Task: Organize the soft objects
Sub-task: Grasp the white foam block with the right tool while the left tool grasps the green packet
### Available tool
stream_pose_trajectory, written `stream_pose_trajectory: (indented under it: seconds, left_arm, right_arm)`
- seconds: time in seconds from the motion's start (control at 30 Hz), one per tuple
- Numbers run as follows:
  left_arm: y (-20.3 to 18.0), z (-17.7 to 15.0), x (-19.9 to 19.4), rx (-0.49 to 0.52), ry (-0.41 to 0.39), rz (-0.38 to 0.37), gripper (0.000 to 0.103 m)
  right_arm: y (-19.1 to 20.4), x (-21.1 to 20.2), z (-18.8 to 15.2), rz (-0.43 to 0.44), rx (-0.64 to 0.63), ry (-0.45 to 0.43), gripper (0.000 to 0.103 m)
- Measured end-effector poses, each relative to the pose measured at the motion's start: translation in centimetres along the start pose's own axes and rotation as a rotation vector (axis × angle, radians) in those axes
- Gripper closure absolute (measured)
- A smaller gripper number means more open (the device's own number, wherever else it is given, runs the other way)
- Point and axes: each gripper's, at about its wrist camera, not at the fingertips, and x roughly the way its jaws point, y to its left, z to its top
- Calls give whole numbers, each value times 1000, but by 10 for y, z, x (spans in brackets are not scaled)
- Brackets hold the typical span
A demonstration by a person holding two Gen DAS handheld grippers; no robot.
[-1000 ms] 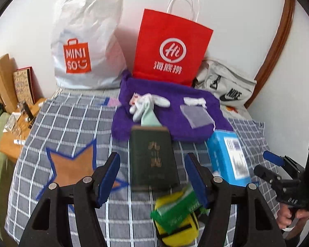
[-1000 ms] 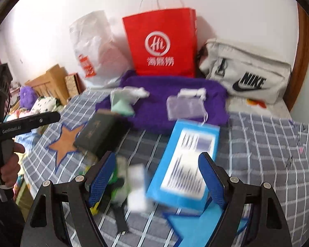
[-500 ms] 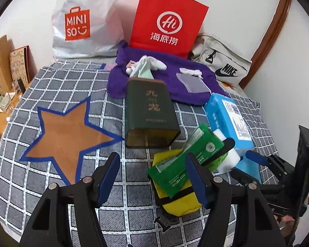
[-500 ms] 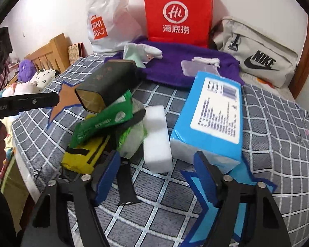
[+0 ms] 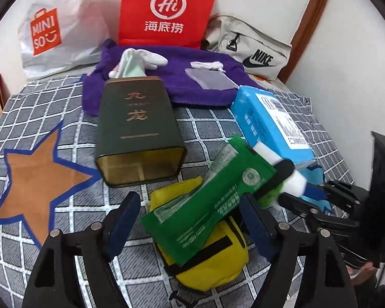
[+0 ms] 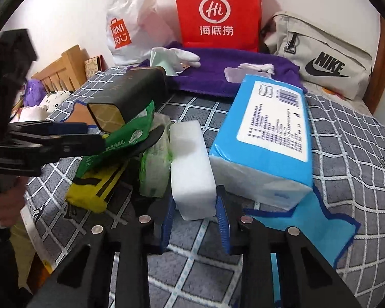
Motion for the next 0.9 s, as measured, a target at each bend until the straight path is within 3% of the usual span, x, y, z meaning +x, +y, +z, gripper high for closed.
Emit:
stream_pose_trajectory:
  seconds: [0.13,0.5,0.63,0.7,0.77,0.9]
  left_arm:
    - [-3,1,13,19,29,-65,25]
    - [-12,-14,3,93,56,-93,30]
    - [-16,-15,-3,131,29,-58,28]
    - [-20,-12,-2,162,28,-39,28]
    - [-25,-9,2,199,34,-18,28]
    - [-33,-2,15,244,63,-7,28]
  right_arm:
    - [-4,-14,-5,13,-3,-7,72]
    - [-18,-42,-32,-15,17,-13,72]
    - [-29,-40,-44,-7,53,-4,71]
    - [-34,-40,-44,-7,72,-21,66]
    - [-36,-39,-43,-2,79,-34,47]
    - [-35,-32,-40,3,76,-37,45]
